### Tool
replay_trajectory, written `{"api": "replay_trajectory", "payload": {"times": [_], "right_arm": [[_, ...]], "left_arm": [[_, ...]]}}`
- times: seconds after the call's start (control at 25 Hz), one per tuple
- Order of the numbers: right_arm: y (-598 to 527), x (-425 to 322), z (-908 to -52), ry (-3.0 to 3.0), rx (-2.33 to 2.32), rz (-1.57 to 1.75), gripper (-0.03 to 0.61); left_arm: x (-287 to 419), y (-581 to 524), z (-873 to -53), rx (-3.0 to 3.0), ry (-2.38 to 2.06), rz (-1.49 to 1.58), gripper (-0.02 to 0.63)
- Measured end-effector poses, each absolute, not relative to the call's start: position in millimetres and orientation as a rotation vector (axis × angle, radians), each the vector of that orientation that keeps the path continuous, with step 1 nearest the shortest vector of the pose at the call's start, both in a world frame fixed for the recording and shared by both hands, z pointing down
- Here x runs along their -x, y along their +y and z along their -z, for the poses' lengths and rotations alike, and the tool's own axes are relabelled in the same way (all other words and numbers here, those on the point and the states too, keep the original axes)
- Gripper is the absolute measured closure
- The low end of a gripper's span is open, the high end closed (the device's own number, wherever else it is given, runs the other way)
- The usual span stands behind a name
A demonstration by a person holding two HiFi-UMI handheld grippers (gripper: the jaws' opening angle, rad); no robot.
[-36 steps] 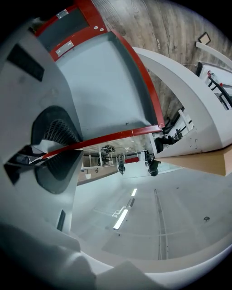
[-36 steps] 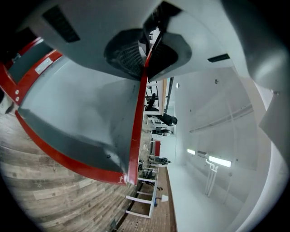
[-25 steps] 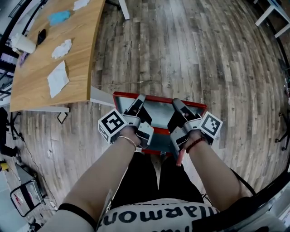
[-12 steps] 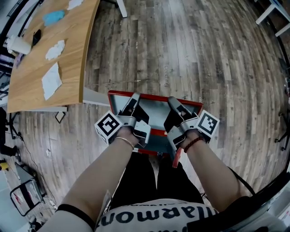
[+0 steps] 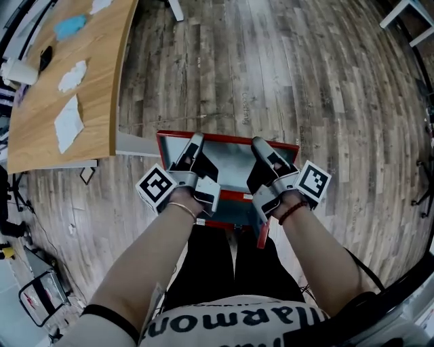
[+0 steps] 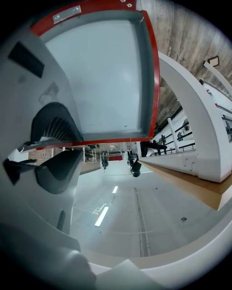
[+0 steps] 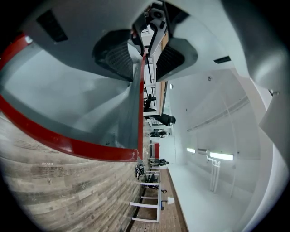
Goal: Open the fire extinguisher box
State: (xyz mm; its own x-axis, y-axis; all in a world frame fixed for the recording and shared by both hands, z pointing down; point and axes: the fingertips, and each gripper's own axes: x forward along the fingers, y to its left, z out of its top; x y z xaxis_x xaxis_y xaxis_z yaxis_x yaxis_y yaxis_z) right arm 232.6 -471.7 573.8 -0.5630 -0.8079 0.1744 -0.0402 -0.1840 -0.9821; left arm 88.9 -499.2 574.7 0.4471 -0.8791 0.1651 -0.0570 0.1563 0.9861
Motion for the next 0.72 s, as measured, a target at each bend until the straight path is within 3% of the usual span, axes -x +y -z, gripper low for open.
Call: {"api": "replay_trajectory", "payload": {"times": [0.24,0.32,0.72], "right_arm": [[-468,-237,-581,1.551,1.042,1.802,0.436],[-467,-238,-583,1.550,1.063,1.801,0.436],[-459,-252,-582,1.476,1.164,1.776,0.436]], "left_arm": [[-90,-500,-574,-1.310,-0.918,0.731,0.569],[-87,-501,-573,-1.304,-0.905,0.735,0.525],[-71,-474,-577,-1.291,-0.862,0.635,0.512]]}}
